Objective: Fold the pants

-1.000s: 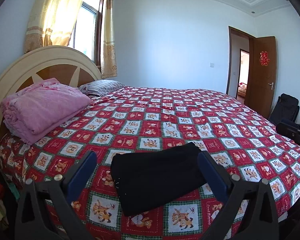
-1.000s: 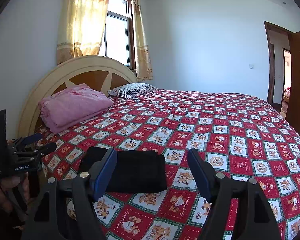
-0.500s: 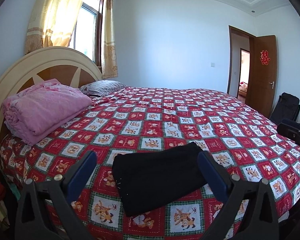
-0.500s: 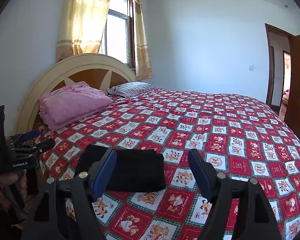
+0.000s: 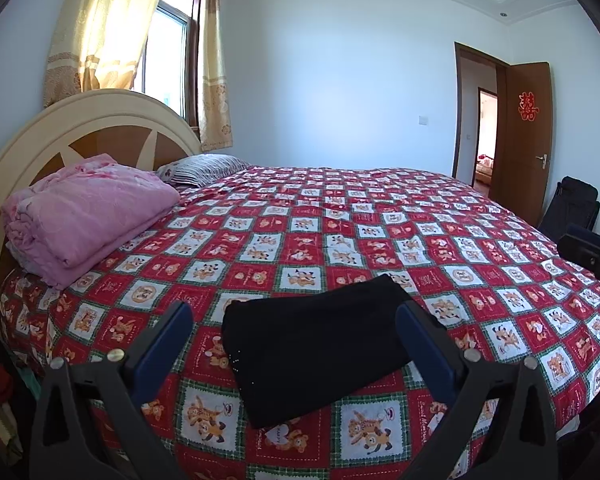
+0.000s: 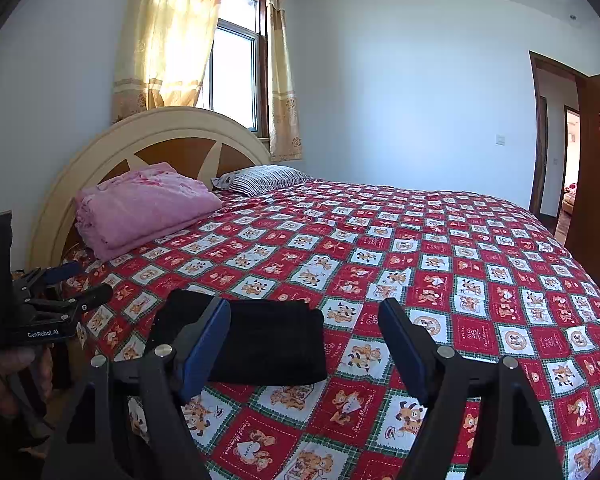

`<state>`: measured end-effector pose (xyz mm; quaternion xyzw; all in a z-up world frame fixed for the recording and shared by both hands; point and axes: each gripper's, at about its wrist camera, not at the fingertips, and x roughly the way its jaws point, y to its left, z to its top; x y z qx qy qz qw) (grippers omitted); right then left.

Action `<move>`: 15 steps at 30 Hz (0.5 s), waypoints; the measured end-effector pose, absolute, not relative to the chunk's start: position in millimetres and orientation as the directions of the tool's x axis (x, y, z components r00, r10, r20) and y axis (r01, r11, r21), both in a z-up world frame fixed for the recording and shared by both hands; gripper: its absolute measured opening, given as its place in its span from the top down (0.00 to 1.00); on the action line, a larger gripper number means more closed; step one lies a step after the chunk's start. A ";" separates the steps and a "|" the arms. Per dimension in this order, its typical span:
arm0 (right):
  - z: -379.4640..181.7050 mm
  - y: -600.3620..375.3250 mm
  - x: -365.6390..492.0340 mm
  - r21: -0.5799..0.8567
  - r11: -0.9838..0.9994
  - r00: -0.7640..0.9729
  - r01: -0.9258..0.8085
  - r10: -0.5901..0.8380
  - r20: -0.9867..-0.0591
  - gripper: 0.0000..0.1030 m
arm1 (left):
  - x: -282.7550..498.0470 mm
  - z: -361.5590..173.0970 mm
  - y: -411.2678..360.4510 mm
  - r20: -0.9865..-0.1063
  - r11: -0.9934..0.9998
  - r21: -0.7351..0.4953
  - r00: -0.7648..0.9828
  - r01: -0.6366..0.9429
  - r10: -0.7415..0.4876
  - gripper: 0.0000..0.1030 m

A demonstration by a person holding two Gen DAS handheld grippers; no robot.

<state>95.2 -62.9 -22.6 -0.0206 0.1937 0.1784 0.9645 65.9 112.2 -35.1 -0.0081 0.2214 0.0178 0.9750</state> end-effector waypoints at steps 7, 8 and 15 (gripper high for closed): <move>-24.6 -62.5 96.9 0.023 0.936 0.861 -0.352 0.333 -0.384 0.24 | 67.7 -36.8 112.3 -0.446 0.999 -0.009 0.894 -0.039 0.031 0.00; -24.7 -62.3 96.9 0.022 0.936 0.861 -0.351 0.332 -0.385 0.24 | 68.2 -37.3 112.4 -0.450 0.999 -0.008 0.893 -0.038 0.030 0.00; -27.2 -62.5 98.6 0.015 0.934 0.858 -0.356 0.333 -0.392 0.24 | 68.7 -36.7 112.4 -0.450 0.999 0.002 0.892 -0.042 0.039 0.00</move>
